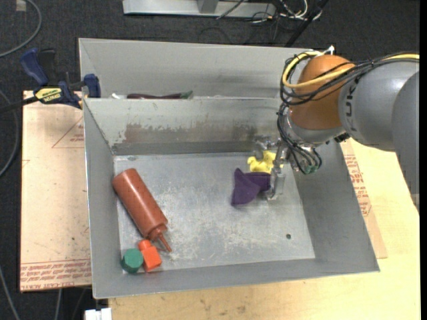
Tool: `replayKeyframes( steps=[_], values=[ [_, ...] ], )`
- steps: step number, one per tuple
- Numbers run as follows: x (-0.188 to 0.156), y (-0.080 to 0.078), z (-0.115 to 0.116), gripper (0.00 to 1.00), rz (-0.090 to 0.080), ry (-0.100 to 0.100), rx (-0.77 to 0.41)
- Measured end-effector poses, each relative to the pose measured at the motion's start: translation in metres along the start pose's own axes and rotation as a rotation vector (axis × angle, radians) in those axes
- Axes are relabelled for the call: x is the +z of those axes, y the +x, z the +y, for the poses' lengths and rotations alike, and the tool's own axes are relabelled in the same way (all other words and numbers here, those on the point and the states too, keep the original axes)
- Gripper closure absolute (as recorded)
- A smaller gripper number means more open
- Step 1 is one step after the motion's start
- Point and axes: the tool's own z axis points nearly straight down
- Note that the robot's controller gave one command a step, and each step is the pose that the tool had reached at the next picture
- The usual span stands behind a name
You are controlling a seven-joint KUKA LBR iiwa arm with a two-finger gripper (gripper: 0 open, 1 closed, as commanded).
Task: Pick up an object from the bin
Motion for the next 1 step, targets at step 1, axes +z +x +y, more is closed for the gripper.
replayKeyframes(
  steps=[1],
  values=[
    [0.0009, -0.0074, 0.0102, 1.0, 0.004, -0.006, -0.185]
  ],
)
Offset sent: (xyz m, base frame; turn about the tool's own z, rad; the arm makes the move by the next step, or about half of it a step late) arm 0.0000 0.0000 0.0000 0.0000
